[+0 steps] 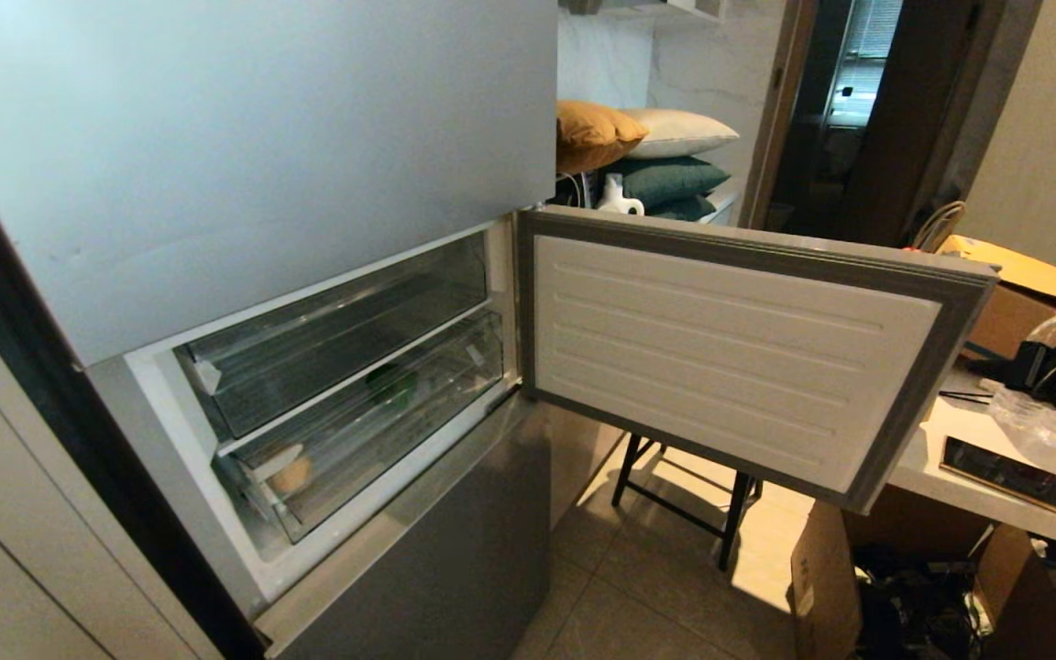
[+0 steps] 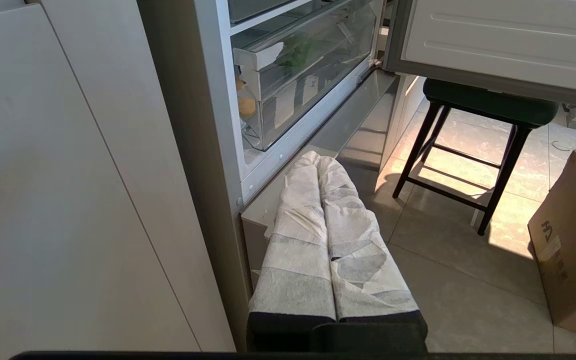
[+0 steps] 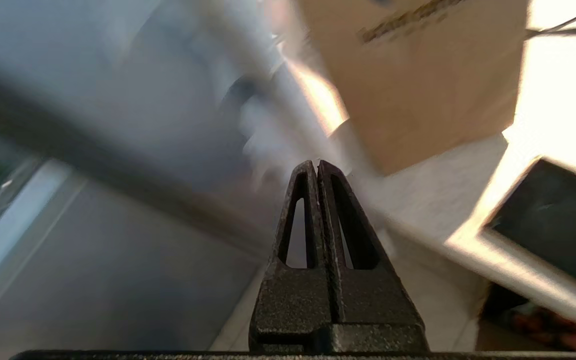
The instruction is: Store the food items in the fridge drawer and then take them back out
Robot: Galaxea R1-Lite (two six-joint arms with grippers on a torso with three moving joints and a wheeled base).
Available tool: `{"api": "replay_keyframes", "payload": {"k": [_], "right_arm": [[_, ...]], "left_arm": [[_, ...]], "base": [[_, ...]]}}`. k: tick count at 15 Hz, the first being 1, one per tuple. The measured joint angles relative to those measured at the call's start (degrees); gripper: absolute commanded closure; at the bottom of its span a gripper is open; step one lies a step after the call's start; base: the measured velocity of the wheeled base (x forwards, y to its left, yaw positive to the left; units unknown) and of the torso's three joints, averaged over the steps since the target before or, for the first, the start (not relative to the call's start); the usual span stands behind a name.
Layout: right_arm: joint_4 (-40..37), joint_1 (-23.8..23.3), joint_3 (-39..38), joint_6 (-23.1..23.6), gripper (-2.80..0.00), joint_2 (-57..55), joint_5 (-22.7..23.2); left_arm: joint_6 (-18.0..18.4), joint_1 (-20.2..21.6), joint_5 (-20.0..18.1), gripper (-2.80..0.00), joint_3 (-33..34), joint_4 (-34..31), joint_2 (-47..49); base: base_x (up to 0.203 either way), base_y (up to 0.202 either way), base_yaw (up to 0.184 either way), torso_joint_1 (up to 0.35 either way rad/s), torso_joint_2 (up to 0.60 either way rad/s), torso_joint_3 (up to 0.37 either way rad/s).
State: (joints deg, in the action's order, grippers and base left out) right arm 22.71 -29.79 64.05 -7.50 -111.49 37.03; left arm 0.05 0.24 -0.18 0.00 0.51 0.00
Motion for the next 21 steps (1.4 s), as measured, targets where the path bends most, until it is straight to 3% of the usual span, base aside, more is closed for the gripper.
{"api": "replay_keyframes", "payload": {"k": [3,7,11,13,18,21], "right_arm": [[-0.02,-0.83,-2.54,0.37,0.00,2.70,-0.25],[0.02,-1.90,-1.07,0.91,0.00,3.46,-9.80],[-0.02,-2.01,4.20,0.74,0.00,0.03,-10.65],[-0.02,-2.01,6.61,0.50,0.00,-2.35,-9.96],[0.08,-2.01,10.14,0.20,0.00,-6.23,-2.20],[0.09,-2.04,10.78,0.11,0.00,-7.29,0.12]], "left_arm": [[-0.01,0.00,0.01,0.00,0.00,0.00,0.00],[0.02,0.00,0.00,0.00,0.00,0.00,0.00],[0.00,0.00,0.00,0.00,0.00,0.00,0.00],[0.00,0.00,0.01,0.00,0.00,0.00,0.00],[0.00,0.00,0.02,0.00,0.00,0.00,0.00],[0.01,0.00,0.00,0.00,0.00,-0.01,0.00]], "base": [[0.000,0.000,0.000,0.000,0.00,0.000],[0.000,0.000,0.000,0.000,0.00,0.000],[0.000,0.000,0.000,0.000,0.00,0.000],[0.000,0.000,0.000,0.000,0.00,0.000],[0.000,0.000,0.000,0.000,0.00,0.000],[0.000,0.000,0.000,0.000,0.00,0.000]]}}
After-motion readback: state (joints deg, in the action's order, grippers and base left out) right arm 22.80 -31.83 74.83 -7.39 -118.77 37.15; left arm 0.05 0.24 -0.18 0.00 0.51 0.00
